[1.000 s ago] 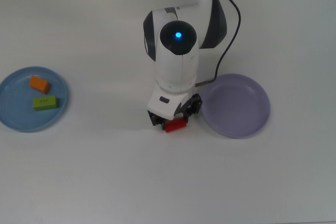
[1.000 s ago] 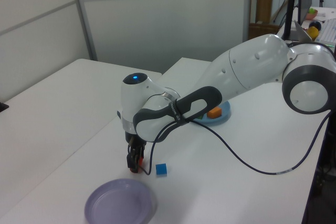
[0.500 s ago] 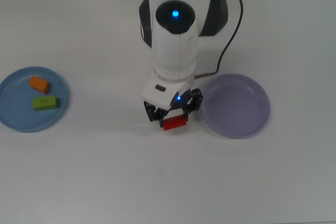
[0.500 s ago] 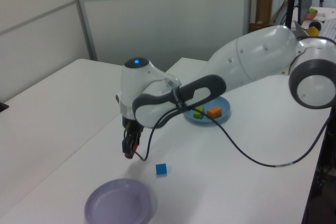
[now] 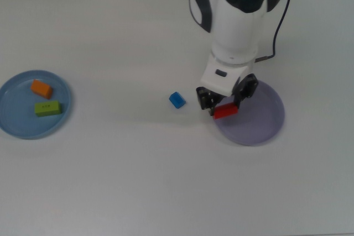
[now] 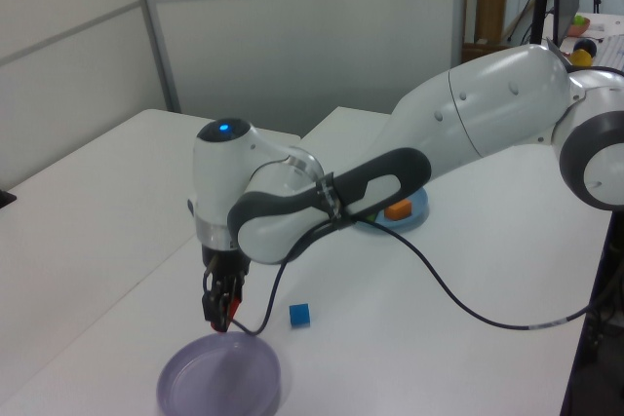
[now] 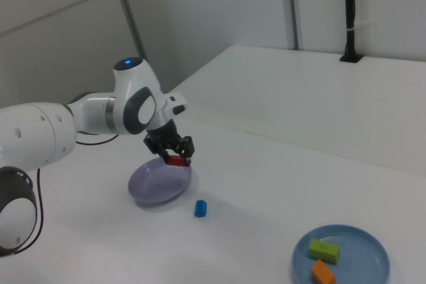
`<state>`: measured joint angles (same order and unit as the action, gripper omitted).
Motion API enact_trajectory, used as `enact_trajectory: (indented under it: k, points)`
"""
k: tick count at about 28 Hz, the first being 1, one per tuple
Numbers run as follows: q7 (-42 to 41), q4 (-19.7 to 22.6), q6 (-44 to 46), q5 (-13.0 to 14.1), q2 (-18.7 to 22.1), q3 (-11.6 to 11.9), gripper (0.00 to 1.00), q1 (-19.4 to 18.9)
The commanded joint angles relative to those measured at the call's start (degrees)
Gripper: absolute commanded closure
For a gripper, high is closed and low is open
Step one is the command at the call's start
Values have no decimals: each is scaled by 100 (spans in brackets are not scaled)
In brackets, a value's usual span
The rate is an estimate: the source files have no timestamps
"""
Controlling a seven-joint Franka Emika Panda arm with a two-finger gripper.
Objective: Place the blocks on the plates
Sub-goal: 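Carry the red block onto the lavender plate and release it, then move the gripper down over the blue block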
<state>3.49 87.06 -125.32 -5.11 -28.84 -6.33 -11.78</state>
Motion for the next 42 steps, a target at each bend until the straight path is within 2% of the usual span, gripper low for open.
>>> enact_trajectory:
  k: [1, 6, 11, 18, 20, 22, 26, 29, 35, 42]
  points:
    - [178, 110, 104, -280, 54, 26, 65, -140]
    - [178, 110, 104, -499, -7, 26, 63, -289]
    - [178, 145, 104, -535, -104, 26, 42, -386]
    - [178, 189, 113, -561, -122, 26, 28, -457]
    - [178, 189, 113, -561, -104, 35, 19, -457]
    - [178, 171, 148, -553, -87, 52, 0, -448]
    - [178, 162, 227, -553, -52, 79, 0, -448]
    - [187, 171, 516, -535, 124, 131, 0, -361]
    - [73, 206, 1114, -456, 476, 176, 0, 61]
    - [-1060, 575, 1221, -465, 652, 193, 0, 404]
